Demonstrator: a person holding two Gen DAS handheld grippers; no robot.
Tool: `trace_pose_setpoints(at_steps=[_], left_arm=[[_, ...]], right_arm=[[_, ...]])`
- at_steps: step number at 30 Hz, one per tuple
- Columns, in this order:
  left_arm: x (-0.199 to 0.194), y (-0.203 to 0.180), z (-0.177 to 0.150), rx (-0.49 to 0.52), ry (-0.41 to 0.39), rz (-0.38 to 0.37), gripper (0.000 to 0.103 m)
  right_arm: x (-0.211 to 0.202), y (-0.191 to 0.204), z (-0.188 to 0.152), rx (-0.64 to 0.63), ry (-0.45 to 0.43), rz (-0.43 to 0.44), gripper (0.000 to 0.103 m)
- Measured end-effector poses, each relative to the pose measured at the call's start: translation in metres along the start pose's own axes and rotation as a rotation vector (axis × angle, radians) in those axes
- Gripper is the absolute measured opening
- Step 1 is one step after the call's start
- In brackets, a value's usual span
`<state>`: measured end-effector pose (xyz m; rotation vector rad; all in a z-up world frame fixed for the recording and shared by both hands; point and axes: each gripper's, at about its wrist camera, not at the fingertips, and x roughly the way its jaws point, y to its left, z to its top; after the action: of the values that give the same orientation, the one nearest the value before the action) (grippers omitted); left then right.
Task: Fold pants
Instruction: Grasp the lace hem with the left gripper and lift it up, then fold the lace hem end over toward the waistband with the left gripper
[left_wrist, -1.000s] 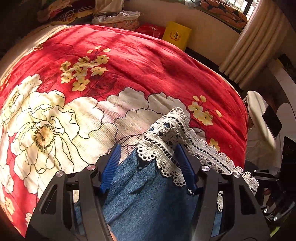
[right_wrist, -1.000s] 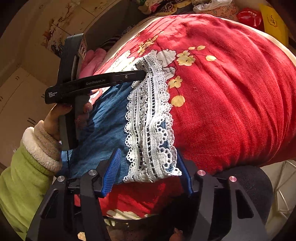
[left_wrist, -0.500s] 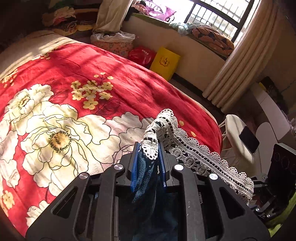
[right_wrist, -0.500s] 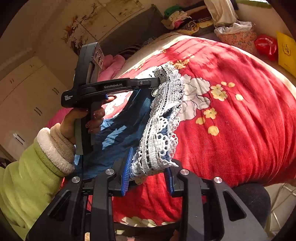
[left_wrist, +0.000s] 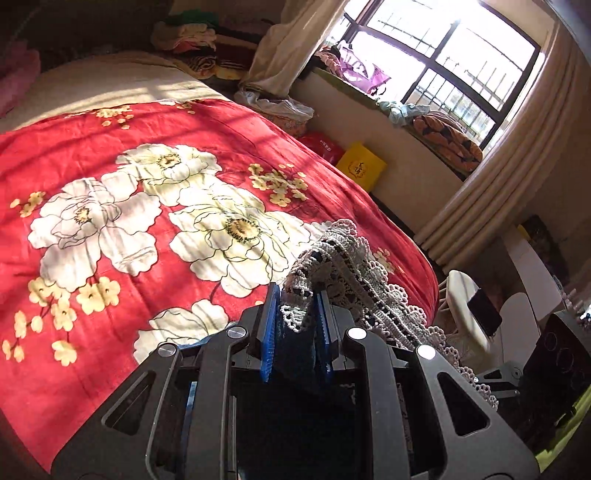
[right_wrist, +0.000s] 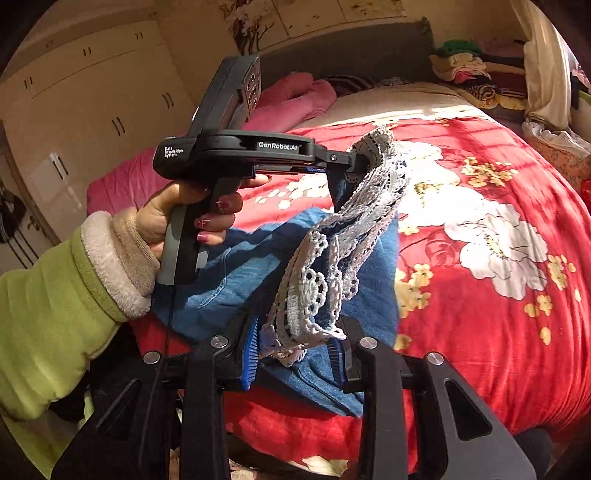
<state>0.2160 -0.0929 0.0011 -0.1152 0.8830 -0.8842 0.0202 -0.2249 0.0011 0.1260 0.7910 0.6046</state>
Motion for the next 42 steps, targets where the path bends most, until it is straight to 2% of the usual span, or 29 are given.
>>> trace_pose_setpoints(at_steps=[5, 11, 14, 16, 20, 24, 27, 29, 31, 33, 36, 38, 39, 42], left_arm=[[-0.017, 0.03, -0.025, -0.095, -0.029, 0.041, 0.013], [-0.046, 0.065, -0.05, -0.268, -0.081, 0.067, 0.015], [-0.06, 0.071, -0.061, -0.317, -0.101, 0.058, 0.027], [-0.068, 0.073, -0.068, -0.347, -0.11, 0.026, 0.041], [-0.077, 0.078, -0.075, -0.391, -0.121, 0.012, 0.051], [-0.078, 0.085, -0.08, -0.459, -0.143, -0.046, 0.062], [-0.074, 0.082, -0.078, -0.475, -0.141, -0.062, 0.068], [-0.07, 0.08, -0.075, -0.485, -0.14, -0.093, 0.07], [-0.064, 0.077, -0.071, -0.469, -0.113, -0.041, 0.071], [-0.056, 0.074, -0.068, -0.456, -0.079, 0.024, 0.071], [-0.046, 0.077, -0.067, -0.469, -0.05, 0.044, 0.068], [-0.041, 0.077, -0.067, -0.464, -0.033, 0.074, 0.041], [-0.041, 0.077, -0.067, -0.463, -0.028, 0.085, 0.021], [-0.051, 0.077, -0.068, -0.465, -0.057, 0.081, 0.014]], right_arm=[[0.044, 0.028, -0.005, -0.081, 0.082, -0.008, 0.03], [0.073, 0.05, -0.015, -0.151, 0.125, 0.0, 0.029], [0.081, 0.061, -0.021, -0.203, 0.138, -0.008, 0.029], [0.082, 0.069, -0.026, -0.22, 0.14, -0.011, 0.03], [0.087, 0.073, -0.029, -0.232, 0.136, -0.007, 0.032], [0.087, 0.075, -0.032, -0.235, 0.125, 0.005, 0.033], [0.081, 0.075, -0.035, -0.216, 0.129, 0.055, 0.042], [0.08, 0.077, -0.036, -0.217, 0.131, 0.059, 0.045], [0.074, 0.078, -0.035, -0.212, 0.127, 0.081, 0.045], [0.064, 0.076, -0.033, -0.195, 0.108, 0.1, 0.046], [0.046, 0.068, -0.027, -0.17, 0.064, 0.09, 0.049], [0.034, 0.058, -0.024, -0.147, 0.039, 0.065, 0.05], [0.029, 0.051, -0.024, -0.131, 0.026, 0.049, 0.051], [0.02, 0.025, -0.023, -0.047, 0.016, 0.0, 0.051]])
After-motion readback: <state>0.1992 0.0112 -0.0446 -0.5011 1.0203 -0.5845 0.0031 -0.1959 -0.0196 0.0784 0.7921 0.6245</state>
